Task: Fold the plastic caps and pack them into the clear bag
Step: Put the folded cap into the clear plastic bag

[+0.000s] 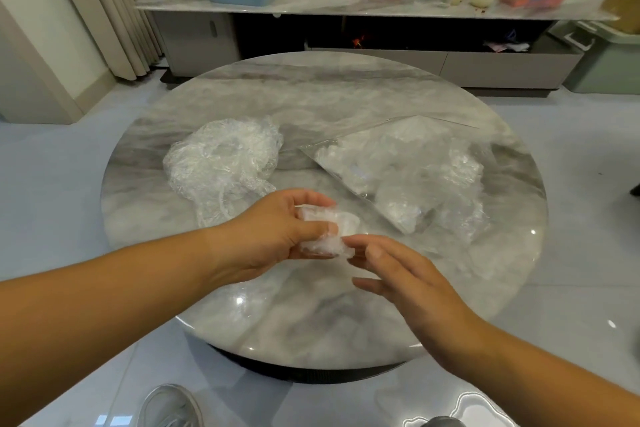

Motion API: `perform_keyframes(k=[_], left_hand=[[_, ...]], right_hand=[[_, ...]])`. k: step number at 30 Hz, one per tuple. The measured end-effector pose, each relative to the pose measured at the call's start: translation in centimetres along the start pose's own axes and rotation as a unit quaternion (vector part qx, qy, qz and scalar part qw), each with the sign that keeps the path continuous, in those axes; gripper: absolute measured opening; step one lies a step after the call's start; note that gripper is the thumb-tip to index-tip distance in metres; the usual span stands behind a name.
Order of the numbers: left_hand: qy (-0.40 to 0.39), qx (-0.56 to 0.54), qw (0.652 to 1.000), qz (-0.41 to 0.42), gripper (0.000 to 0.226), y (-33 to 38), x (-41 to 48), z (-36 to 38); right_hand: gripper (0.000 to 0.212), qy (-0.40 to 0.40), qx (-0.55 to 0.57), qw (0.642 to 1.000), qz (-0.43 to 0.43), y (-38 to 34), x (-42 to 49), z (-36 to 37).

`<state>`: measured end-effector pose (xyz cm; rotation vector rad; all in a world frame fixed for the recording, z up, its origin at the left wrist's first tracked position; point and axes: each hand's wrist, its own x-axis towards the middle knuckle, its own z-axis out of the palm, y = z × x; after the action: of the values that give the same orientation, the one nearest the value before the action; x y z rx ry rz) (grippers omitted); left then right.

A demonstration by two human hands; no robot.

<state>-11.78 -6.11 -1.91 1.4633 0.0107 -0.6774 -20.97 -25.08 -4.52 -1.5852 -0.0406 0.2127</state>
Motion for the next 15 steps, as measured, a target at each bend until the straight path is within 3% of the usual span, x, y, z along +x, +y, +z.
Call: perform_keyframes(k=[4, 9, 15], left_hand=[[0.012, 0.084, 0.994, 0.073, 0.035, 0.8, -0.3, 2.8], [-0.017, 0.053, 0.995, 0.080, 0.026, 2.4, -0.3, 6.1], [0.010, 0.270, 0.942, 0.198, 0.028, 3.5, 0.8, 8.3]], right_hand=[[0.034, 0.058, 0.017, 0.998, -0.025, -1.6, -0.5, -1.3], [0.045, 0.158, -0.033, 0.982, -0.095, -4.1, -1.3, -4.2], [0.057, 0.361, -0.037, 0.925, -0.115, -5.8, -1.1, -11.3]])
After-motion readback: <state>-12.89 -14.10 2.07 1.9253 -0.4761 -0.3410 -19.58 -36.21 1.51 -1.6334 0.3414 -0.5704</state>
